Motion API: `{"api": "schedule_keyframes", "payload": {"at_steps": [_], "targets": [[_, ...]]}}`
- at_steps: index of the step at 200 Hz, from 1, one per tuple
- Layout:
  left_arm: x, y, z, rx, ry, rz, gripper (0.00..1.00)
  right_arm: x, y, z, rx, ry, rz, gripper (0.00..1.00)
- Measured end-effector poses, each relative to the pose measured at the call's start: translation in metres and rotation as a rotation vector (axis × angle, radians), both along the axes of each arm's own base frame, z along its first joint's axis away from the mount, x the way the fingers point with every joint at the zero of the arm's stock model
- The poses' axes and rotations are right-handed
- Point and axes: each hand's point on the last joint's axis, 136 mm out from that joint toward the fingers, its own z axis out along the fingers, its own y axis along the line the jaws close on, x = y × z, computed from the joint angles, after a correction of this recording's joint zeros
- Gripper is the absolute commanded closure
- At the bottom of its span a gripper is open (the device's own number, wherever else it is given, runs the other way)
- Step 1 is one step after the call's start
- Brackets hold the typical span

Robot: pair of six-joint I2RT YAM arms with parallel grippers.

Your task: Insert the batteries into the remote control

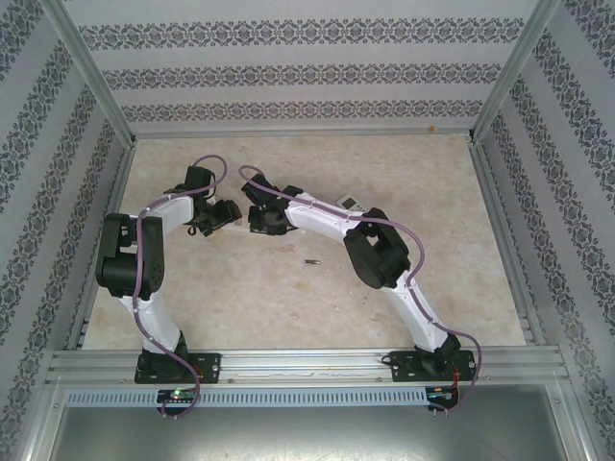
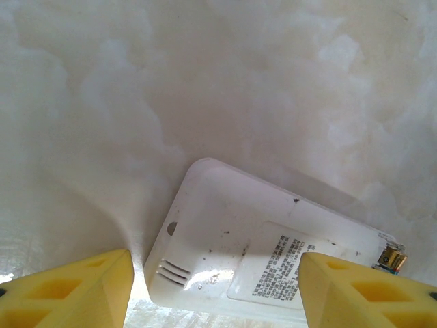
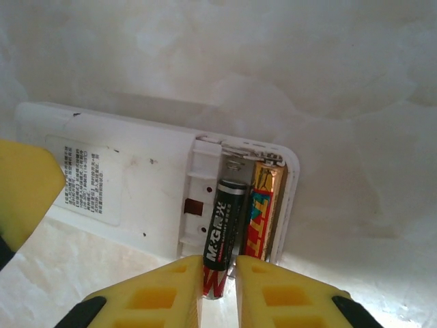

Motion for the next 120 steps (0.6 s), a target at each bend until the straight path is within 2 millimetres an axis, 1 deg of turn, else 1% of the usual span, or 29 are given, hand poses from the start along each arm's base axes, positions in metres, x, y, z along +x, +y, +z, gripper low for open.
{"api": "schedule_keyframes", "payload": {"at_steps": [38, 96, 120], "targets": [[0.0, 0.0, 0.0, 0.0, 0.0, 0.0, 0.34, 0.002, 0.002, -0.003, -0.007, 0.001, 0.002, 0.84], [0.0, 0.0, 0.0, 0.0, 0.0, 0.0, 0.34, 0.006, 0.002, -0.004, -0.021, -0.005, -0.001, 0.85], [0.0, 0.0, 0.0, 0.0, 0.0, 0.0, 0.34, 0.011, 0.0, -0.004, -0.031, -0.017, 0.002, 0.87]]}}
